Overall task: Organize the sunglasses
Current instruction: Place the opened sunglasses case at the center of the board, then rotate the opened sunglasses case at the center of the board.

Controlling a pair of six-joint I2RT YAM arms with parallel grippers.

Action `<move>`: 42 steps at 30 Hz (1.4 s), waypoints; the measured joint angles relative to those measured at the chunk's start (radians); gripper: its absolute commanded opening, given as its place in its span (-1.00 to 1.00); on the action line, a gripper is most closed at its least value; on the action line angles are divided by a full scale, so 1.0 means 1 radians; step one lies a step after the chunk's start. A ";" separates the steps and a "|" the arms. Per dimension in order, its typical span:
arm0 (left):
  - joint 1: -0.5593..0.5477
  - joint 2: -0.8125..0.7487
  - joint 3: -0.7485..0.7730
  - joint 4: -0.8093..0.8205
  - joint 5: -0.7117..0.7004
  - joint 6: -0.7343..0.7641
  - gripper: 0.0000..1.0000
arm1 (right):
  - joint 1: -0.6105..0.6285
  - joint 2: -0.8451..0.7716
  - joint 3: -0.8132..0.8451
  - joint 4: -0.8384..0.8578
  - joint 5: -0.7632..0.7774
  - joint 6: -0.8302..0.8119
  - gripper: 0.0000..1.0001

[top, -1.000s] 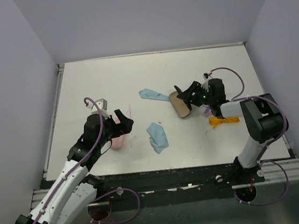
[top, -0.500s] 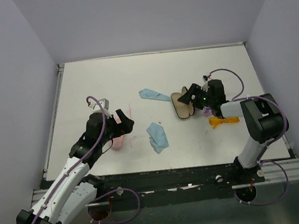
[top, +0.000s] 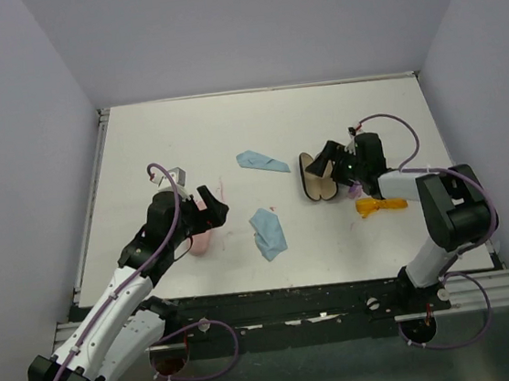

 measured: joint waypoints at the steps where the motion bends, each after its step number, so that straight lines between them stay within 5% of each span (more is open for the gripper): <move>1: 0.000 0.001 0.000 0.000 0.000 -0.001 0.98 | 0.000 -0.011 0.000 -0.015 0.010 -0.005 1.00; 27: 0.000 0.015 -0.005 0.003 0.071 -0.039 0.98 | 0.012 -0.223 -0.158 -0.090 -0.094 0.037 1.00; 42: 0.000 0.018 -0.019 0.014 0.085 -0.048 0.98 | 0.215 -0.225 -0.164 -0.032 -0.059 0.091 1.00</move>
